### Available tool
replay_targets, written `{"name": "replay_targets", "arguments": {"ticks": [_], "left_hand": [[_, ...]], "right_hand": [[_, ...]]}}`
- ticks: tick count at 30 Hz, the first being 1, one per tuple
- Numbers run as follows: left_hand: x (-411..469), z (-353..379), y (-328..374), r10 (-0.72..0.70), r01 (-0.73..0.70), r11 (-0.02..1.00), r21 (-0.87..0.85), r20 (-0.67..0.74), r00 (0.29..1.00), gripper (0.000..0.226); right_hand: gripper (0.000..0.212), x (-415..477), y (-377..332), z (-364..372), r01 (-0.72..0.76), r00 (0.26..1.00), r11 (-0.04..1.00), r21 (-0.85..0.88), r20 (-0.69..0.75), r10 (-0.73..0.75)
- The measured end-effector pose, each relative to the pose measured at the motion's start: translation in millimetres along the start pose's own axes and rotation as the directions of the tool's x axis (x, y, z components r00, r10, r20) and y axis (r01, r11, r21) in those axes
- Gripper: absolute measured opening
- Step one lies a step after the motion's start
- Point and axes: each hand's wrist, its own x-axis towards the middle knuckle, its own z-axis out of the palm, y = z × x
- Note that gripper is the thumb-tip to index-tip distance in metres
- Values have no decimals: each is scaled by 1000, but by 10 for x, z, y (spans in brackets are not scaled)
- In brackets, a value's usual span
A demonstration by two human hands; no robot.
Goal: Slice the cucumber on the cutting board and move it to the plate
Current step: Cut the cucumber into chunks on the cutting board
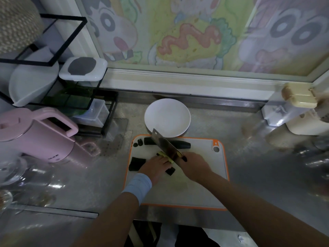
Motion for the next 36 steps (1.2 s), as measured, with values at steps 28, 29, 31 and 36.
{"name": "replay_targets", "arguments": {"ticks": [28, 29, 31, 36], "left_hand": [[-608, -73, -189, -141, 140, 990, 14, 155, 978, 40], [-708, -76, -246, -155, 158, 987, -7, 152, 976, 40], [-859, -91, -348, -191, 199, 979, -36, 153, 970, 40], [-872, -168, -416, -267, 274, 961, -47, 116, 957, 37]], "right_hand": [[30, -230, -260, 26, 23, 999, 1000, -18, -32, -23], [29, -223, -304, 43, 22, 999, 1000, -20, -27, -23], [30, -209, -391, 87, 22, 1000, 1000, -20, -15, -22], [30, -183, -521, 170, 37, 999, 999, -39, 10, -37]]}}
